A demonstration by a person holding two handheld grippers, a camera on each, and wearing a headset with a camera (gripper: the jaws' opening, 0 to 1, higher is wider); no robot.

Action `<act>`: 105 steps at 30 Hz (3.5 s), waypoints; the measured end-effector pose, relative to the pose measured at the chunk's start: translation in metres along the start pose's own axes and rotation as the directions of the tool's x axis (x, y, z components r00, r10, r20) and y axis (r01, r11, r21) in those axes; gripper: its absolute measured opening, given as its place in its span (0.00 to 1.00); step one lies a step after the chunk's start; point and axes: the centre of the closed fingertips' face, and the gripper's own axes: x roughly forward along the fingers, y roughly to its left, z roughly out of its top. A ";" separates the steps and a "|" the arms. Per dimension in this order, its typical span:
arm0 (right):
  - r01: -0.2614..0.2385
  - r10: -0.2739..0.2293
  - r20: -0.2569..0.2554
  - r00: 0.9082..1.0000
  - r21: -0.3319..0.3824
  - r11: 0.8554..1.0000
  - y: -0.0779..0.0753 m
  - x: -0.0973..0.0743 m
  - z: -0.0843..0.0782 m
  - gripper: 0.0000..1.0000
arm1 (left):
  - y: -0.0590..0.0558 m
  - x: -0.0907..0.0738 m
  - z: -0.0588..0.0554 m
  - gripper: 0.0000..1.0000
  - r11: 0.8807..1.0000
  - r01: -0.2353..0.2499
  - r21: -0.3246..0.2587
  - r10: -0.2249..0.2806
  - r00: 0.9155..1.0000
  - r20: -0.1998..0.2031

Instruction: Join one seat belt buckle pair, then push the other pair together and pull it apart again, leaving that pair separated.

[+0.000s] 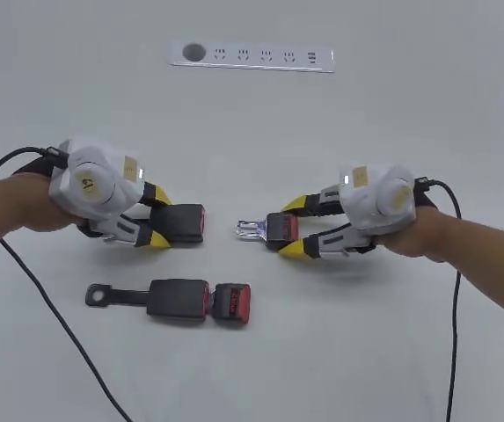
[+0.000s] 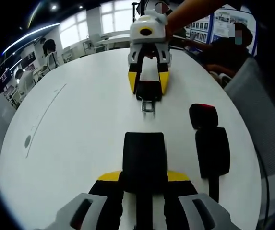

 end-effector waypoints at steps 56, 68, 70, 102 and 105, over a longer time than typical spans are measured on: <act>-0.025 0.024 -0.052 0.998 -0.004 1.000 -0.001 0.061 0.043 0.34 | 0.004 0.003 0.002 0.33 0.998 0.034 0.055 -0.029 0.996 -0.086; -0.006 0.006 -0.103 0.995 -0.007 1.000 -0.001 0.062 0.043 0.34 | 0.004 0.003 0.001 0.33 0.999 0.029 0.036 -0.026 0.995 -0.099; -0.005 0.005 -0.104 0.995 -0.006 1.000 -0.001 0.062 0.043 0.34 | 0.003 0.003 0.001 0.33 0.999 0.028 0.032 -0.025 0.995 -0.098; -0.005 0.000 -0.122 0.993 -0.044 0.999 -0.002 0.053 0.036 0.34 | 0.000 0.002 0.000 0.33 1.000 0.014 0.001 -0.014 0.998 -0.069; -0.010 0.004 -0.126 0.992 -0.046 0.999 -0.003 0.047 0.030 0.34 | 0.000 0.002 0.000 0.33 1.000 0.015 0.004 -0.015 0.998 -0.066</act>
